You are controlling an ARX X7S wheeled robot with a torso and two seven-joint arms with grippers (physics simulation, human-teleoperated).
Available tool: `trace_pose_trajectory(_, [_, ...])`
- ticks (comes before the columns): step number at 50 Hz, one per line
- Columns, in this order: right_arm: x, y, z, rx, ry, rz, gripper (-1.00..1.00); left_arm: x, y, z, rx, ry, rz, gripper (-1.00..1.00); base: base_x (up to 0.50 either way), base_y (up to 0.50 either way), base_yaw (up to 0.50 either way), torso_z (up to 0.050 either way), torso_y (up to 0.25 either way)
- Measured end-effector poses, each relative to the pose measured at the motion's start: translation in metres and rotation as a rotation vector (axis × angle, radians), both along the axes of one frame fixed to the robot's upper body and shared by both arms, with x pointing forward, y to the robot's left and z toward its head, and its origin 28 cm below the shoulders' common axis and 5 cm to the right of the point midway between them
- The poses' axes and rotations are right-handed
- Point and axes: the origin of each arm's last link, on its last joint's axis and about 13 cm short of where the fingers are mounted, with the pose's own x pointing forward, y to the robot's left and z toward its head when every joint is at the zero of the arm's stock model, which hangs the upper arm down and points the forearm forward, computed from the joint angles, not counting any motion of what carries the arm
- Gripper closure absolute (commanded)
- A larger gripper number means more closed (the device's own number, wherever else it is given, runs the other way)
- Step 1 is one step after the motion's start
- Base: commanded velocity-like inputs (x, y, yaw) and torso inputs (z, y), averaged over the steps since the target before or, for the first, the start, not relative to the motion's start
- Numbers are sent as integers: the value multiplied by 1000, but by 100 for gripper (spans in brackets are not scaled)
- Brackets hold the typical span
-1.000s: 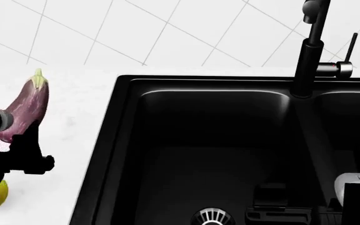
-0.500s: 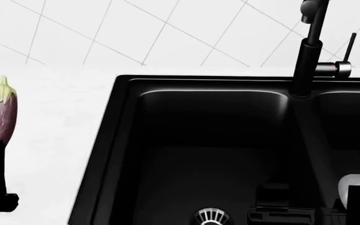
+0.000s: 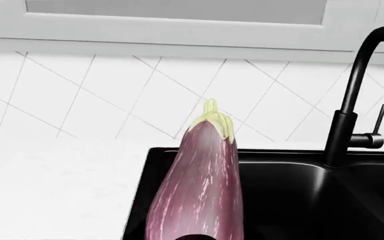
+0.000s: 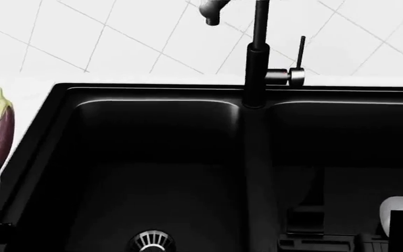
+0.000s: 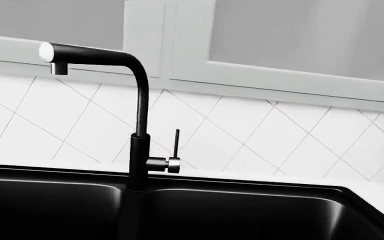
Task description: There is a mixed pile of frozen fruits and vegetables on the counter. Locate all the frozen vegetables and place the items in a bowl on the counter. Take all the frozen fruits and defrost them in a running sink.
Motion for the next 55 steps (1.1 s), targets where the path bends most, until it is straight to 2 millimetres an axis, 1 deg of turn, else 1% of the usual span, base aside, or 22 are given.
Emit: trace_pose_trajectory(55, [-4,2,4,-21,-16,3,-100,-4,-4,-1,11,5,-33,100,0,-500,0,0,0])
